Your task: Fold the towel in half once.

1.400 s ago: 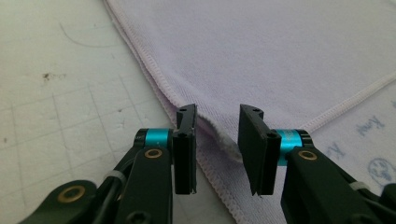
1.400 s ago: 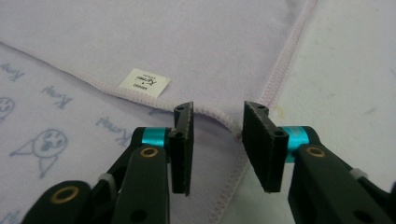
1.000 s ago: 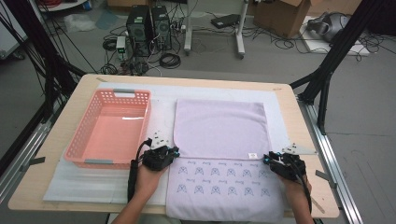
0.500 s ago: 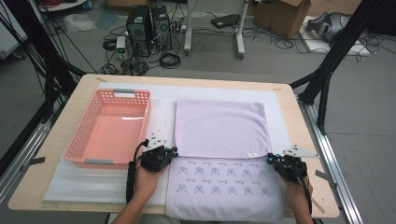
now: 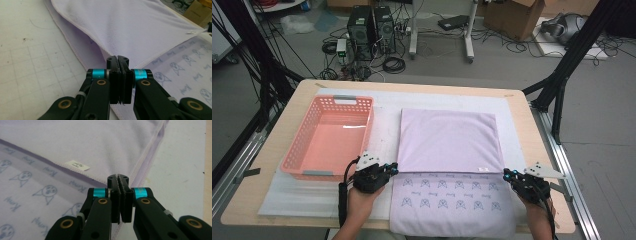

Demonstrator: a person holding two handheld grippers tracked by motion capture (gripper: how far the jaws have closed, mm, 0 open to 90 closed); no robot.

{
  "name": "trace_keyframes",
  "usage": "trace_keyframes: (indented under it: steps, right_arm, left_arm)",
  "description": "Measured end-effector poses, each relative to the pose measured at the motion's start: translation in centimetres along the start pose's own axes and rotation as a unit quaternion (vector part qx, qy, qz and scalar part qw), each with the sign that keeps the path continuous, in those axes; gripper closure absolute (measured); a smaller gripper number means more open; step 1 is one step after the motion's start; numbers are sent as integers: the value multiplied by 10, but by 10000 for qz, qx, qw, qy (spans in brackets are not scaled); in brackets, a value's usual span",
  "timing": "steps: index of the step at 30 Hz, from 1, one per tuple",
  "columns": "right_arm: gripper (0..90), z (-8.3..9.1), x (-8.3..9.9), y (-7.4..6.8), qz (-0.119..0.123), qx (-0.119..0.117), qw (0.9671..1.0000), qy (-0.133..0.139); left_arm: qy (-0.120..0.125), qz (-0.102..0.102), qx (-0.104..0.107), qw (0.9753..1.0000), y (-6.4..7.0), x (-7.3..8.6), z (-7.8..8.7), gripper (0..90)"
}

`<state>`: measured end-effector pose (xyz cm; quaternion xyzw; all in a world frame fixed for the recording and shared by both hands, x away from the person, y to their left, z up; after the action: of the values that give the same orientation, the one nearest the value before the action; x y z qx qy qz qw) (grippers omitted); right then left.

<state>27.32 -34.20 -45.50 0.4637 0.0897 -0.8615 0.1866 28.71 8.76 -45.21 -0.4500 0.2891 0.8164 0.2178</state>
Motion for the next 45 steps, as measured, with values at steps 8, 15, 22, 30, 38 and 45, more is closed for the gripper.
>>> trace_keyframes:
  steps: [8,15,22,30,38,45]
  right_arm:
    - [890,16,2,-9,51,-92,9999,47]
    - [891,35,13,-18,179,-162,9997,-24]
    - [890,43,23,-26,235,-193,9995,-121]
    - [891,49,29,-31,237,-227,9993,-201]
    - [893,55,37,-31,131,-290,9989,-348]
    - [900,66,44,-29,105,-248,9989,-392]
  left_arm:
    - [50,-118,107,9999,11,7,19,881]
    - [89,-79,179,9998,19,14,29,880]
    - [82,-78,184,9998,22,17,33,880]
    - [6,-66,183,9998,23,24,37,880]
    - [-39,-89,221,9997,30,32,44,879]
    - [-107,-169,266,9994,36,36,50,879]
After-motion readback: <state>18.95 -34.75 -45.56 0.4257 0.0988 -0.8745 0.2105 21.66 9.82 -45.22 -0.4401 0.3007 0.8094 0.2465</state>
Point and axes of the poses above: each handheld gripper's, and its own axes: z roughly backward along the jaws, x roughly out of its underside, y roughly to its right, the point moved 4 cm from there along -z, roughly forward along the jaws, and after that the axes turned 4 degrees about x, right-handed, at the moved point
